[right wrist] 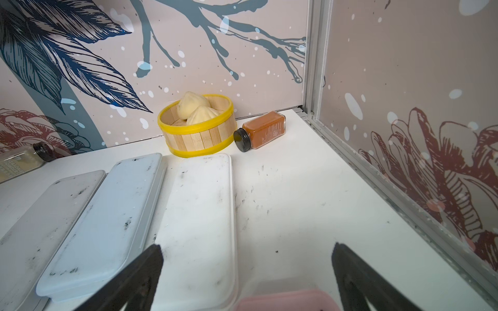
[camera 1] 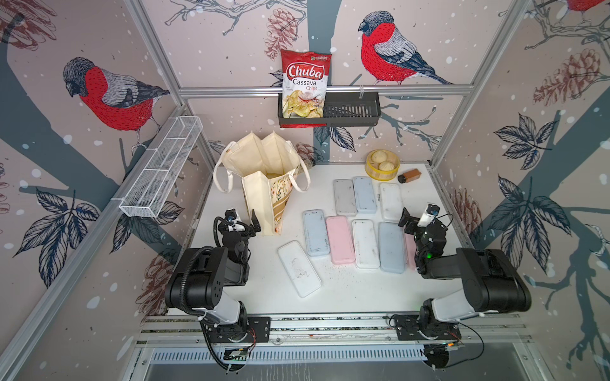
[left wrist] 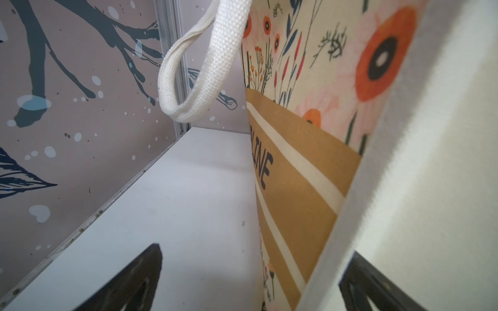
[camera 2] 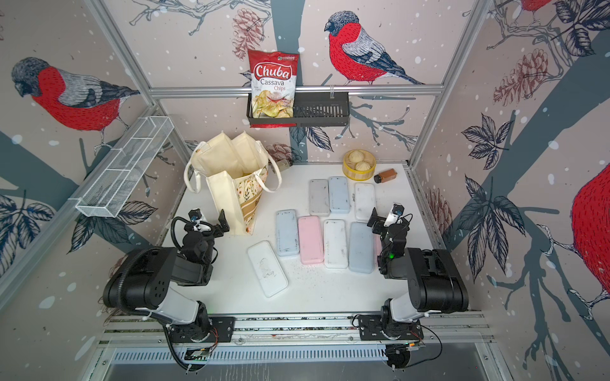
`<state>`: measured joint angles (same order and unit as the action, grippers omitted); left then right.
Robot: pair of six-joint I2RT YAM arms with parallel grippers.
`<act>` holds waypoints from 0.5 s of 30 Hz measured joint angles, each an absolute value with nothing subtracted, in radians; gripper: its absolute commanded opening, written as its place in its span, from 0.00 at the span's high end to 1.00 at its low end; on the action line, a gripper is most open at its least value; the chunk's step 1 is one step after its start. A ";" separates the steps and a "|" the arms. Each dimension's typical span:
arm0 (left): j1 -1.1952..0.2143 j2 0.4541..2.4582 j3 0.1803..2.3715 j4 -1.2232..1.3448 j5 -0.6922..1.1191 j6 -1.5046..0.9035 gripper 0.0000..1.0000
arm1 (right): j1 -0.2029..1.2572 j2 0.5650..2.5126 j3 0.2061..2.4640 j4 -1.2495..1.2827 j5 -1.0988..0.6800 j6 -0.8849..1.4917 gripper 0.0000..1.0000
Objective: Take out the pencil case from the canvas bag
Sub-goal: Reset both arms
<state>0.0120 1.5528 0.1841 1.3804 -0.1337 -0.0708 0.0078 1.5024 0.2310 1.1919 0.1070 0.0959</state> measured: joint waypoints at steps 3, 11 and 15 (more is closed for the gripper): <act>0.012 1.553 0.184 1.372 -0.134 -0.070 0.00 | 0.008 1.502 0.231 1.192 0.108 0.092 0.00; 0.011 1.553 0.185 1.355 -0.134 -0.070 0.00 | 0.008 1.502 0.231 1.192 0.117 0.084 0.00; 0.011 1.553 0.185 1.354 -0.131 -0.070 0.00 | 0.009 1.502 0.231 1.192 0.120 0.082 0.00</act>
